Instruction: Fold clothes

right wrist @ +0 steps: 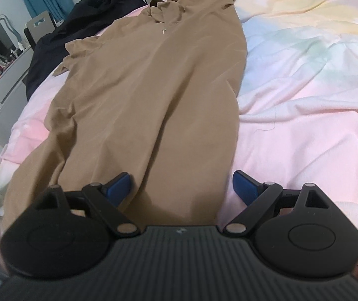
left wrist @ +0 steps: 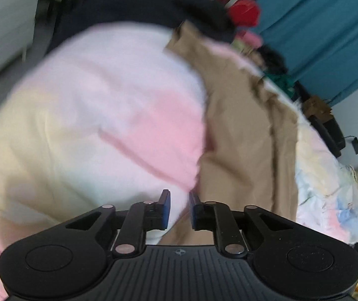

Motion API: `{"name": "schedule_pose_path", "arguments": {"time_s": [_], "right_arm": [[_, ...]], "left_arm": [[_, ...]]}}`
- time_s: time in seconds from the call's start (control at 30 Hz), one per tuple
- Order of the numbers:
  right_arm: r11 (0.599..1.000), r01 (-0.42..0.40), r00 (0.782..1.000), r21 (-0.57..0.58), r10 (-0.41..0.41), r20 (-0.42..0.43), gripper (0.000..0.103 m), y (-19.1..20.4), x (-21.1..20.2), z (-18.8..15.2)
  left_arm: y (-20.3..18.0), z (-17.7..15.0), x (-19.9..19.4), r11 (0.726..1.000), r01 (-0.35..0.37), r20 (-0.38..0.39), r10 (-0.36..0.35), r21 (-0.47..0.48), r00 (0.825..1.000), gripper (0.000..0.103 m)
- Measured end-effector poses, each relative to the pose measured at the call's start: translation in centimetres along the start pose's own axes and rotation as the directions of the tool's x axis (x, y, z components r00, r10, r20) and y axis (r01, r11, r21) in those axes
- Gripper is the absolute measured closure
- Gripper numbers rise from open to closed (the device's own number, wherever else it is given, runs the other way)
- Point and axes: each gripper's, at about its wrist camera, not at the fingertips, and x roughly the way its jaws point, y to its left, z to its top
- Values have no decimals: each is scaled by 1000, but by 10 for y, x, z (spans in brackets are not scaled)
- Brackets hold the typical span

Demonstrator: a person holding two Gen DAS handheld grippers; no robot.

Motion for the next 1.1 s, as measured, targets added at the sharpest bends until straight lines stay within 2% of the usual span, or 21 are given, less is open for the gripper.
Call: {"name": "schedule_pose_path", "arguments": {"time_s": [0.1,0.17,0.23,0.3,0.43,0.53,0.6,0.7,0.83,0.97,1.03,1.1], "right_arm": [[1000,1,1000,1,-1,0,13,0,0,0],[1000,3,1000,3,-3,-1,13,0,0,0],[1000,6,1000,2,-6,-1,13,0,1,1],[1000,8,1000,2,-8,-2,13,1,1,1],[1000,9,1000,0,-9,-2,13,1,1,0],[1000,11,1000,-4,-11,-3,13,1,2,0],[1000,14,1000,-7,-14,-4,13,1,2,0],[1000,15,1000,-7,-15,-4,13,1,2,0],[1000,15,1000,-7,-15,-3,13,2,2,-1],[1000,18,1000,-9,-18,-3,13,3,2,-1],[1000,15,1000,-9,-15,-3,13,2,2,-1],[1000,13,1000,-5,-13,-3,13,1,1,-1]], "left_arm": [[11,1,25,1000,-18,-87,16,-22,996,79],[7,0,33,1000,-13,-111,15,21,994,59],[2,-1,39,998,-12,-133,21,67,991,55],[-3,-4,42,994,-11,-148,26,105,989,54],[-13,-11,45,982,39,-217,2,186,976,54],[-20,-17,47,968,76,-270,-8,241,963,64],[-21,-19,47,962,88,-288,-10,257,958,67],[-19,-19,45,963,114,-294,-39,245,955,66],[-13,-18,37,957,217,-274,-161,190,948,65],[-28,-26,30,920,315,-278,-247,235,928,66],[-37,-31,31,908,318,-288,-238,273,927,66],[-36,-30,31,914,299,-284,-220,274,933,66]]}}
